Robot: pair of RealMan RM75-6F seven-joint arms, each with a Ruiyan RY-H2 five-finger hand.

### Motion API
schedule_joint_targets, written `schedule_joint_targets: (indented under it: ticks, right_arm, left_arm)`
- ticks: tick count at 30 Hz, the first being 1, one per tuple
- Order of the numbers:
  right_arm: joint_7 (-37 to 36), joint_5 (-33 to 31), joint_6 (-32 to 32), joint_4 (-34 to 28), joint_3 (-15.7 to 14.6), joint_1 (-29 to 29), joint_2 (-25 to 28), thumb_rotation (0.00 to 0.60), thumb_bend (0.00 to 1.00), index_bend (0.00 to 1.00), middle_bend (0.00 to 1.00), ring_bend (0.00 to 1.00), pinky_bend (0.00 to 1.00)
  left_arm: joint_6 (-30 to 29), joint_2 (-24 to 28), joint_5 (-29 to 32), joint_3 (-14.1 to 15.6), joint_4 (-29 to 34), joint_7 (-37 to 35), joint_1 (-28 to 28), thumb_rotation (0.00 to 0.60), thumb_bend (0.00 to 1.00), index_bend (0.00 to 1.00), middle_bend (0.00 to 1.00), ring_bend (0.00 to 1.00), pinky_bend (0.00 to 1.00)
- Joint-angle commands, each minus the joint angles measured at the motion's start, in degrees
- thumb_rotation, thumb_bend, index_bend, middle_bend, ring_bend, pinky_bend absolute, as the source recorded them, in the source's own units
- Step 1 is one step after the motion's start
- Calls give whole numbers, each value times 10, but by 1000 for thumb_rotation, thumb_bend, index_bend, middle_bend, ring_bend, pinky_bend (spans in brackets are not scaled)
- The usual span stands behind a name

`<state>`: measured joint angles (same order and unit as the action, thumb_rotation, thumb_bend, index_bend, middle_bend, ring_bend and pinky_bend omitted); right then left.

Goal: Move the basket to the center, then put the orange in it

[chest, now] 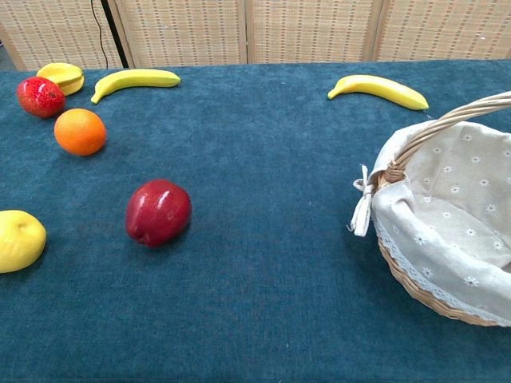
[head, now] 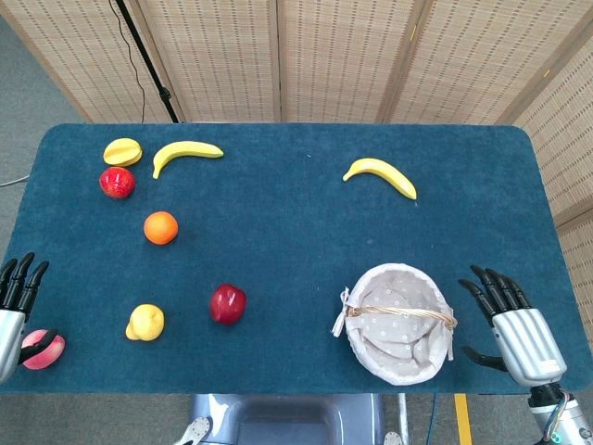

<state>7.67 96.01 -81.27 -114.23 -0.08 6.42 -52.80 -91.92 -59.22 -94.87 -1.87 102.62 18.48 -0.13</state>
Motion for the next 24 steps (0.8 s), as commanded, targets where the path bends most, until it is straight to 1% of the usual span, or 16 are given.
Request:
schedule_joint_targets:
  ticks: [1,10,15,20,21,23,24]
  right_arm:
    - [25,9,17,-18,-6,7,-14,600,0,142,64,45,100]
    - [73,-9,50,-49,7,29,-61,600,0,146,75,52,100]
    - [92,-35,73,-53,22,50,-103,600,0,161,85,57,100]
    - [130,-70,99,-46,37,72,-155,600,0,175,89,61,112]
    - [139,-78,101,-44,40,75,-164,600,0,187,99,72,128]
    - [146,-85,101,-40,44,79,-176,600,0,256,163,143,206]
    - [148,-87,99,-37,47,81,-181,600,0,345,249,236,302]
  left_arm:
    - [1,-1,-1,1,0,-1,-1,600,82,0,0,0,0]
    - [7,-7,4,0,-4,-8,-7,600,82,0,0,0,0]
    - [12,-12,8,-1,-8,-13,-10,600,81,0,0,0,0]
    - [11,-13,13,-3,-11,-20,-12,600,81,0,0,0,0]
    - [10,-12,15,-3,-11,-22,-12,600,81,0,0,0,0]
    - [10,-12,17,-4,-12,-25,-12,600,81,0,0,0,0]
    - [10,-12,18,-4,-13,-25,-12,600,81,0,0,0,0]
